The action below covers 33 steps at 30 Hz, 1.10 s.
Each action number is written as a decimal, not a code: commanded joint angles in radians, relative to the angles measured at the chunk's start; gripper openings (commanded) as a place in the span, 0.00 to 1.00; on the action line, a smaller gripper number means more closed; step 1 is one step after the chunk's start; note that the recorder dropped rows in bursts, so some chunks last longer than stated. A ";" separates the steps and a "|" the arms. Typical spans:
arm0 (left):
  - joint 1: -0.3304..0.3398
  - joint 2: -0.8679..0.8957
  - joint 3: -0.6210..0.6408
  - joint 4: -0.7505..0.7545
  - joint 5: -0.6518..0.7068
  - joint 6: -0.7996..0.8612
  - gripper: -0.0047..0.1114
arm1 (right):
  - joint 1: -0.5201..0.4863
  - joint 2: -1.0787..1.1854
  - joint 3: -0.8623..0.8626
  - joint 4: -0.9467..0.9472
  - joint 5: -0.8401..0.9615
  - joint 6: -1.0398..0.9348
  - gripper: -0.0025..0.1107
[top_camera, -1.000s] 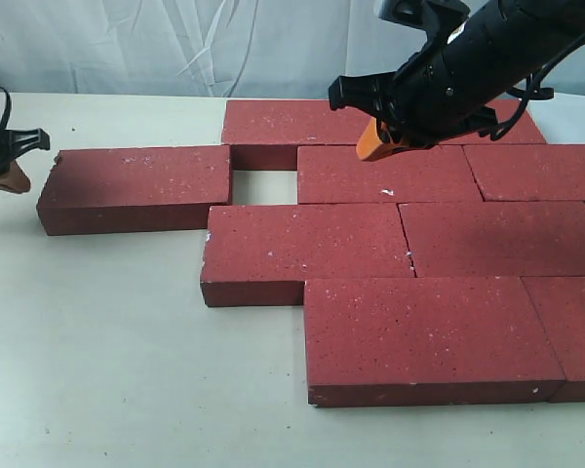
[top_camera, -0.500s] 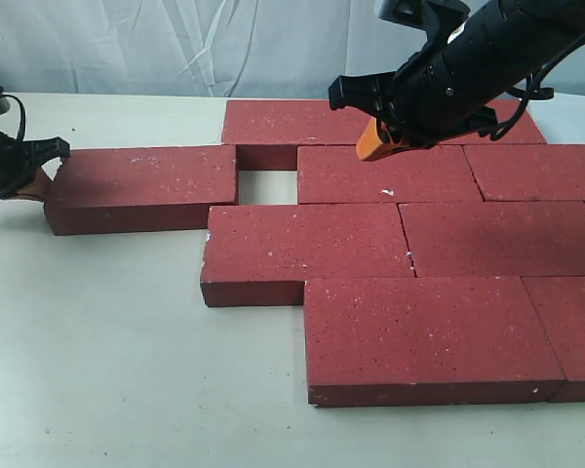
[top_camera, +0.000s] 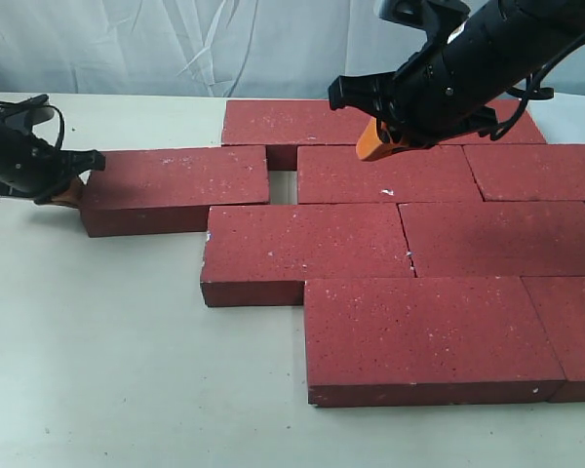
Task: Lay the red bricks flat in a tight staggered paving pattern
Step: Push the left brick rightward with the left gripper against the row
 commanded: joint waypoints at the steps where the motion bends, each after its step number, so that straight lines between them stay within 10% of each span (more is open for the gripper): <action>1: -0.027 -0.002 0.005 -0.012 -0.016 0.007 0.04 | -0.006 -0.010 0.002 0.000 -0.011 -0.006 0.01; 33: -0.098 -0.002 0.005 -0.071 -0.065 0.137 0.04 | -0.006 -0.010 0.002 0.000 -0.011 -0.006 0.01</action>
